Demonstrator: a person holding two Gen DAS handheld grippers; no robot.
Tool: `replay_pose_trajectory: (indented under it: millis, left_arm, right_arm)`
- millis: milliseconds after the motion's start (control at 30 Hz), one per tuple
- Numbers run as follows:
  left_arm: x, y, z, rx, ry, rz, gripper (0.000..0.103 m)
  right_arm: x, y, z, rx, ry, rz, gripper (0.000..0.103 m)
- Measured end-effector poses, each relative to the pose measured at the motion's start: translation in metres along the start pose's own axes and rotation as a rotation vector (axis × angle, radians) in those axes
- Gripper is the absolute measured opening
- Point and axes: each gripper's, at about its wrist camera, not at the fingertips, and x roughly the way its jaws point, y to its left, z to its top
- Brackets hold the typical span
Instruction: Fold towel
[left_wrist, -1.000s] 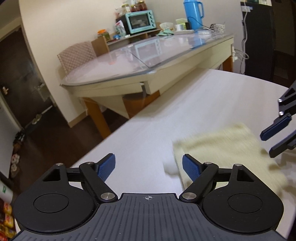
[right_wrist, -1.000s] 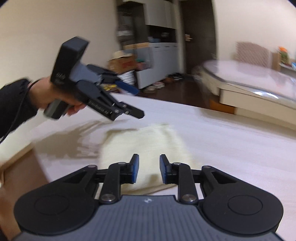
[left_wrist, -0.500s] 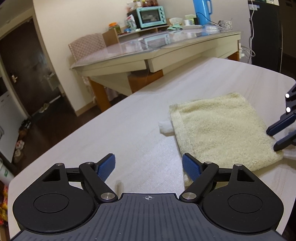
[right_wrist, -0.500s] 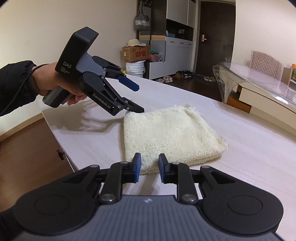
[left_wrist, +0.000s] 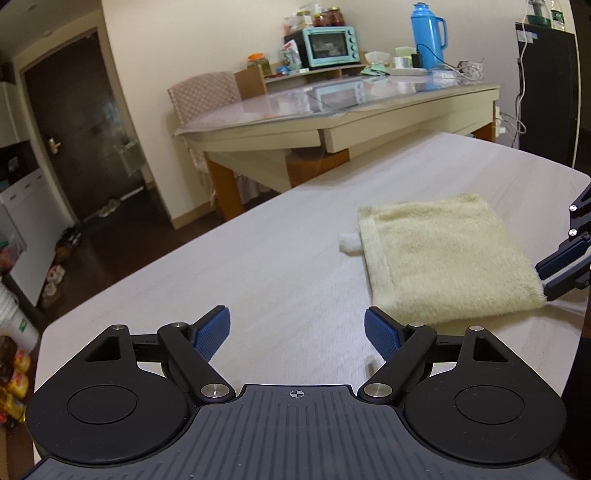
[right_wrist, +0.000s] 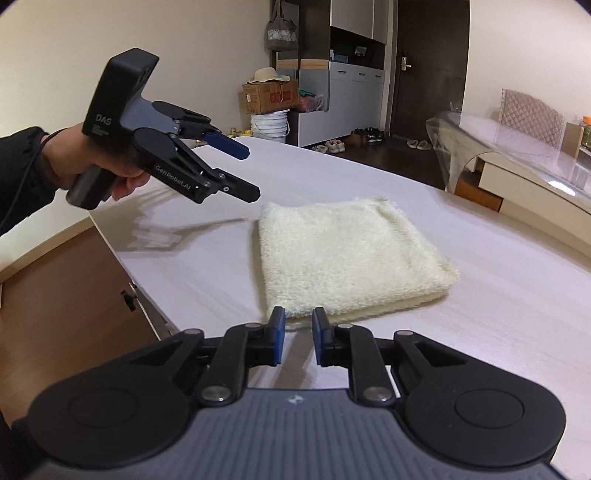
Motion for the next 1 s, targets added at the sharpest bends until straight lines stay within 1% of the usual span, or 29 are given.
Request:
replay_pose_trajectory:
  millis: [167,233,300,367,433,467,567,633,700,733,767,800,833,900,933,967,1000]
  left_arm:
    - [-0.004,0.010,-0.005,-0.036,-0.006,0.023,0.086]
    - [-0.005,0.012,-0.007,-0.053,-0.005,0.028,0.086]
    - [-0.007,0.015,-0.009,-0.074,-0.003,0.033,0.087]
    - [-0.009,0.015,-0.011,-0.098,0.000,0.039,0.090]
    - [-0.012,0.015,-0.013,-0.127,0.002,0.050,0.090]
    - [-0.014,0.014,-0.014,-0.147,0.001,0.056,0.092]
    - [-0.021,0.011,-0.018,-0.186,-0.007,0.070,0.093]
    - [-0.025,0.007,-0.020,-0.208,-0.006,0.079,0.093]
    - [-0.031,0.000,-0.021,-0.223,0.000,0.092,0.094]
    - [-0.033,-0.007,-0.021,-0.226,0.008,0.099,0.096]
    - [-0.036,-0.012,-0.022,-0.229,0.013,0.107,0.096]
    - [-0.038,-0.019,-0.022,-0.243,0.016,0.119,0.097]
    - [-0.040,-0.025,-0.023,-0.265,0.022,0.128,0.097]
    - [-0.040,-0.032,-0.023,-0.295,0.027,0.120,0.097]
    - [-0.041,-0.038,-0.023,-0.315,0.028,0.115,0.098]
    - [-0.041,-0.043,-0.024,-0.330,0.029,0.115,0.098]
    - [-0.042,-0.048,-0.024,-0.343,0.031,0.117,0.098]
  right_arm:
    - [0.021,0.022,0.015,-0.014,0.007,0.007,0.020]
    - [0.033,0.029,0.023,-0.013,0.008,0.010,0.024]
    - [0.043,0.034,0.029,-0.008,0.006,0.014,0.024]
    - [0.052,0.036,0.034,-0.001,0.000,0.022,0.025]
    - [0.057,0.035,0.036,0.009,-0.007,0.036,0.029]
    - [0.060,0.033,0.036,0.016,-0.011,0.043,0.029]
    - [0.058,0.025,0.035,0.048,-0.028,0.064,0.027]
    - [0.042,0.021,0.031,0.055,-0.058,0.055,0.029]
    - [0.026,0.017,0.025,0.071,-0.080,0.040,0.036]
    - [0.014,0.013,0.020,0.086,-0.092,0.015,0.045]
    - [0.005,0.009,0.015,0.099,-0.099,-0.011,0.051]
    - [-0.002,0.006,0.011,0.112,-0.102,-0.036,0.052]
    - [-0.010,0.001,0.006,0.134,-0.103,-0.061,0.056]
    - [-0.022,-0.006,-0.001,0.171,-0.108,-0.102,0.067]
    - [-0.028,-0.011,-0.005,0.190,-0.115,-0.126,0.078]
    - [-0.032,-0.012,-0.006,0.203,-0.118,-0.140,0.085]
    - [-0.035,-0.015,-0.008,0.220,-0.121,-0.154,0.088]
